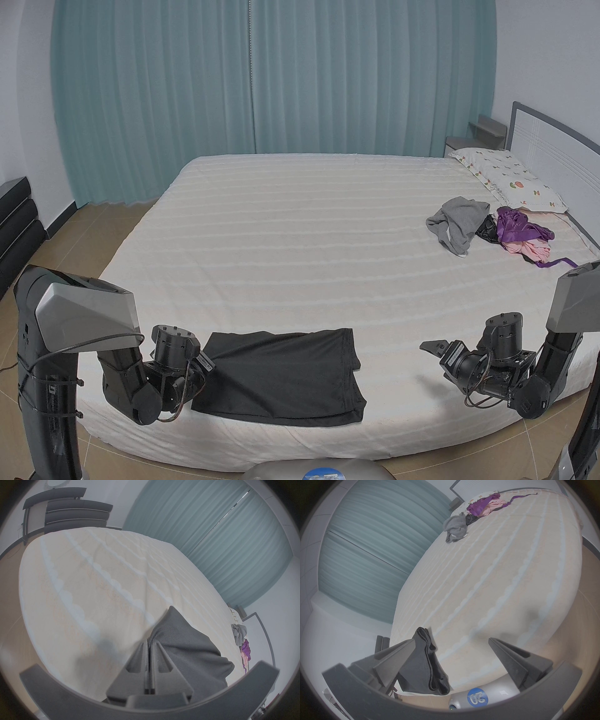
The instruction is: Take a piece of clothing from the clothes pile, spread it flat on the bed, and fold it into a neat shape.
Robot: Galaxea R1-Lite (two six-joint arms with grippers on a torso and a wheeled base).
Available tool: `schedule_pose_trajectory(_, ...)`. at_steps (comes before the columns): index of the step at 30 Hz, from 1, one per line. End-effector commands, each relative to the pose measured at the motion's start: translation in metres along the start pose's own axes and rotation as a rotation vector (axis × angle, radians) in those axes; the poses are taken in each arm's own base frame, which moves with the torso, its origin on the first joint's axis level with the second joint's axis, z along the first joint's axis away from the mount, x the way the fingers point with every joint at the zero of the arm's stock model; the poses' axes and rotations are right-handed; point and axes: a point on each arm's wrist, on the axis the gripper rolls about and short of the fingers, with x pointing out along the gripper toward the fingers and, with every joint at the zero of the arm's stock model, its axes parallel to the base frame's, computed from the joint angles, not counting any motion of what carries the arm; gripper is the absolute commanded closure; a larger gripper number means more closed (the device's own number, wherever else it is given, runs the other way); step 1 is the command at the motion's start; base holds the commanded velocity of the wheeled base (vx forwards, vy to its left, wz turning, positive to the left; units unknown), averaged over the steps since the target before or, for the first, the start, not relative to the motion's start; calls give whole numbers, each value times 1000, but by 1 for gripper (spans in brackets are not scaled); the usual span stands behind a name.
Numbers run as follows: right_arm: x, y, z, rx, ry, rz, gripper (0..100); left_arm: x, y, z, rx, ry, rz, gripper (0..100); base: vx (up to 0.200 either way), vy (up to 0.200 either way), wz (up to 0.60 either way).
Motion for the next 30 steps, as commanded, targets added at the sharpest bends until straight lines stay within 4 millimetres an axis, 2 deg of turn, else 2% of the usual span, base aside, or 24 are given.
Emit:
schedule_pose_trajectory(1,0,-1,-1,0,2,-4,0,0,0,-3,7,6,0,100,0,0,0)
schedule_pose_trajectory(2,0,-1,-1,-2,3,-3,0,0,0,-4,8,9,1,100,0,0,0)
schedule_pose_trajectory(3,0,-1,-1,-2,3,-3,0,0,0,-4,8,9,1,0,0,0,0)
schedule_pose_trajectory(9,1,-1,-4,-9,15,-5,0,-5,-1,-9,24,24,-4,0,0,0,0)
schedule_pose_trajectory(18,1,-1,-5,-8,19,-4,0,-4,-3,-8,17,18,-14,0,0,0,0)
schedule_pose_trajectory(29,-3,2,-1,-6,15,19,0,-18,-12,11,-20,-20,-69,0,0,0,0)
schedule_pose_trajectory(30,-7,5,2,-6,-4,39,0,-24,-16,24,-35,-62,-93,0,0,0,0)
